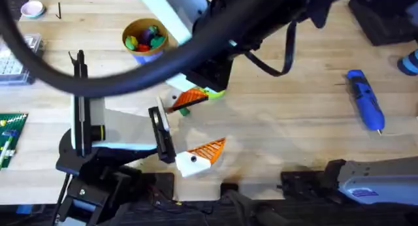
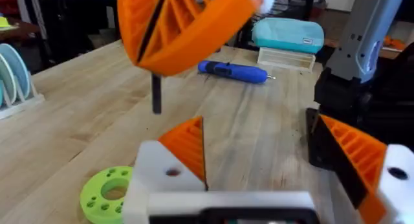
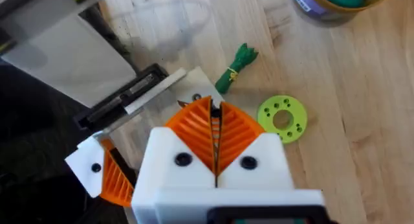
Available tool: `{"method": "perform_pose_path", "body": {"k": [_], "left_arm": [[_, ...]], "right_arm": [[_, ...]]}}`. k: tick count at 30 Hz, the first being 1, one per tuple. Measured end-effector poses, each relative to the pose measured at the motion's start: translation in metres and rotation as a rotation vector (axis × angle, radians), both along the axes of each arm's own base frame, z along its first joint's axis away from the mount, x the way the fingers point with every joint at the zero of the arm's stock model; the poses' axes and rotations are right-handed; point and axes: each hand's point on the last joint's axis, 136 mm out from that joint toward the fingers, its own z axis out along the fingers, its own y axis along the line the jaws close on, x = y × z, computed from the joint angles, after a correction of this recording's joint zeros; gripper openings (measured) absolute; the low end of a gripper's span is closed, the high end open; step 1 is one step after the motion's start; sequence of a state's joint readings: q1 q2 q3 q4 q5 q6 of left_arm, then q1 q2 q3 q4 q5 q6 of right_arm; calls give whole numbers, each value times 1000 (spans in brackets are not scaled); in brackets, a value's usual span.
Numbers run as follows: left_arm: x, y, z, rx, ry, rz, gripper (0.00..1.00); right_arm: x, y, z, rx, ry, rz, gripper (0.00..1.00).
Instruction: Pick up the gripper from the table and insert it into the empty holder that is missing its gripper. Then pick up a screw, insert it into the mounting hole, and use the screwdriver to tighten it. Finally, clean up the table by picking up the vegetable and placing it into the bucket.
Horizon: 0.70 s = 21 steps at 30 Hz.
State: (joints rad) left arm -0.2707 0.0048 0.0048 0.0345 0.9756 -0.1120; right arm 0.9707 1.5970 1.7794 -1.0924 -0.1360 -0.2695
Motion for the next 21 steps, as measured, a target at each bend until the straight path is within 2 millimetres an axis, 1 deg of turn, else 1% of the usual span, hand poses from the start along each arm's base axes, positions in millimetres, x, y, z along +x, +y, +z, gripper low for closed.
{"method": "perform_pose_path", "body": {"k": [7, 15, 21], "left_arm": [[0, 0, 0, 0, 0, 0, 993], [0, 0, 0, 0, 0, 0, 993], [0, 0, 0, 0, 0, 0, 993]], "right_arm": [[-5, 1, -2, -9, 9, 12, 6], [-16, 13, -17, -40, 36, 53, 6], [-17, 15, -20, -47, 42, 58, 6]]}}
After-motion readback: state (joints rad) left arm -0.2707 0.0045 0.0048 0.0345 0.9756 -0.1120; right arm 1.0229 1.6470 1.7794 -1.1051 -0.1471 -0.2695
